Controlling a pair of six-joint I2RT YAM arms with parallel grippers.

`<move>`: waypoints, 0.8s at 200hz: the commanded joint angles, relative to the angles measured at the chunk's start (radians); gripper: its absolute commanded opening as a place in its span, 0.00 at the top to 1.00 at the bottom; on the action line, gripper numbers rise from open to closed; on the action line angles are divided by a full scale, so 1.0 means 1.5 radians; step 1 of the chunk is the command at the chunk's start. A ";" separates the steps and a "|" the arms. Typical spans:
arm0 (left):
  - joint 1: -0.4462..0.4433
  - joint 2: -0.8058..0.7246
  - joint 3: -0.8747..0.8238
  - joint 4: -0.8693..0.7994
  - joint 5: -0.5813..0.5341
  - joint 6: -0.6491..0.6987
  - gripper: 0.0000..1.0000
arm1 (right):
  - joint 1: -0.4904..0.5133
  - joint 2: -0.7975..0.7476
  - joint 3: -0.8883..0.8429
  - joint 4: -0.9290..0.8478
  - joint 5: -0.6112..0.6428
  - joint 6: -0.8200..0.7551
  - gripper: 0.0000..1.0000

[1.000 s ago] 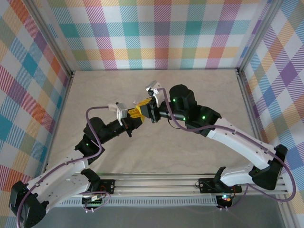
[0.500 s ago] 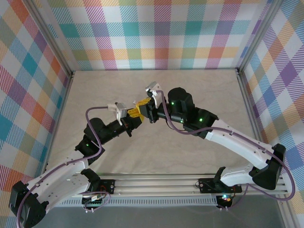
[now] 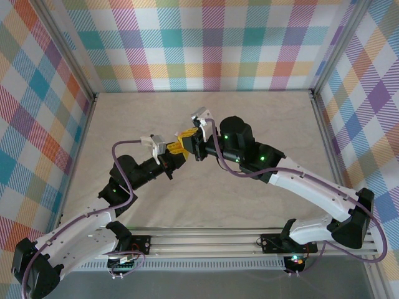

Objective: Insert the wireless bluetooth earbuds into the charging case

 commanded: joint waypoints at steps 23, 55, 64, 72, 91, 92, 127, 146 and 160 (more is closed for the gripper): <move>-0.008 -0.030 0.001 0.064 -0.005 -0.008 1.00 | 0.002 -0.010 -0.014 -0.006 0.013 0.006 0.85; -0.008 -0.026 -0.009 0.069 -0.013 -0.009 1.00 | 0.002 0.000 0.037 -0.024 -0.003 0.024 0.84; -0.008 -0.023 -0.012 0.072 -0.017 -0.009 1.00 | 0.003 0.007 0.058 -0.040 -0.004 0.032 0.84; -0.008 -0.023 -0.012 0.072 -0.018 -0.009 1.00 | 0.002 0.011 0.074 -0.052 -0.006 0.037 0.84; -0.008 -0.024 -0.013 0.068 -0.030 -0.008 1.00 | 0.002 0.010 0.084 -0.054 -0.005 0.047 0.84; -0.008 -0.024 -0.014 0.068 -0.031 -0.008 1.00 | 0.002 0.009 0.084 -0.054 -0.005 0.047 0.84; -0.008 -0.031 -0.012 0.051 -0.070 -0.009 1.00 | 0.002 -0.011 0.053 -0.030 0.015 0.061 0.84; -0.008 -0.033 -0.011 0.045 -0.089 -0.015 1.00 | 0.003 -0.020 0.028 -0.010 0.025 0.076 0.85; -0.008 -0.034 -0.010 0.045 -0.095 -0.020 1.00 | 0.004 -0.024 0.006 0.011 0.034 0.090 0.86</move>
